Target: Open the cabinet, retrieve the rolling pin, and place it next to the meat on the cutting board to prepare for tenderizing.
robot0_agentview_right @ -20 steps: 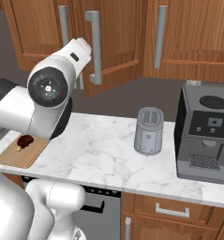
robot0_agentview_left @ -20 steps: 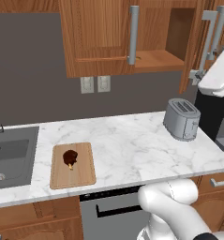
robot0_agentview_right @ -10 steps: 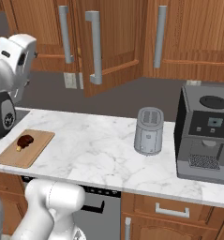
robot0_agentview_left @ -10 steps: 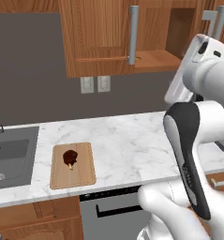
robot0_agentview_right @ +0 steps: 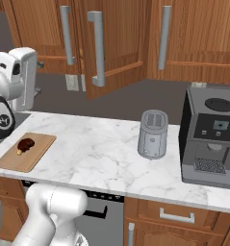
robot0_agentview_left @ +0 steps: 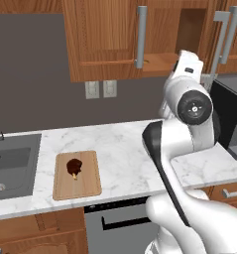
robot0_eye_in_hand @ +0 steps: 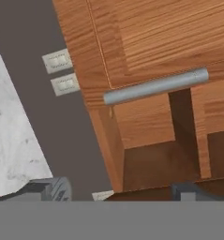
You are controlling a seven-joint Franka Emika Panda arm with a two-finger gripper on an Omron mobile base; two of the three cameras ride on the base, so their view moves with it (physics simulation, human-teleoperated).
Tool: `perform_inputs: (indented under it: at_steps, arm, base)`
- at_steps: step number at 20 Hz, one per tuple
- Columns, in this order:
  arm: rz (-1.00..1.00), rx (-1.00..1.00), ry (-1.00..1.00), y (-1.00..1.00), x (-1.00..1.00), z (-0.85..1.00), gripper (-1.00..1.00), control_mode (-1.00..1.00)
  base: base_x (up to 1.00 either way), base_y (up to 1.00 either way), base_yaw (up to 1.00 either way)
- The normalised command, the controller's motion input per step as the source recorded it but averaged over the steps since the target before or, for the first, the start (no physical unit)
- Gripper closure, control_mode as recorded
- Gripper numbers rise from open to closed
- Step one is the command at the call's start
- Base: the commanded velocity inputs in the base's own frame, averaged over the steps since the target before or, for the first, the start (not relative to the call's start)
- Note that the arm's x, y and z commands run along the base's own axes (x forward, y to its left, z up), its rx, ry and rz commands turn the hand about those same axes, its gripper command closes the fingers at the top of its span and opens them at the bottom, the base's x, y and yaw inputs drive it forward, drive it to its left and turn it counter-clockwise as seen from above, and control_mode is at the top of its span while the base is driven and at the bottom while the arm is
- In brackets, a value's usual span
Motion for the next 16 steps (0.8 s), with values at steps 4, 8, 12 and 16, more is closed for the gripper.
perform_inputs:
  at_steps: [4,8,12,16]
  arm:
    - [-0.21,-0.10,0.11,0.00,0.55,-0.12,-1.00,-1.00]
    - [-0.20,-0.09,0.06,-0.10,0.46,-0.11,-1.00,-1.00]
    - [-0.19,-0.05,0.02,-0.29,0.34,-0.06,-1.00,-1.00]
    - [-0.13,-0.02,0.00,-0.42,0.17,-0.10,-1.00,-1.00]
  base:
    - [0.00,0.00,0.00]
    - [0.00,0.00,0.00]
    - [0.00,0.00,0.00]
    - [0.00,0.00,0.00]
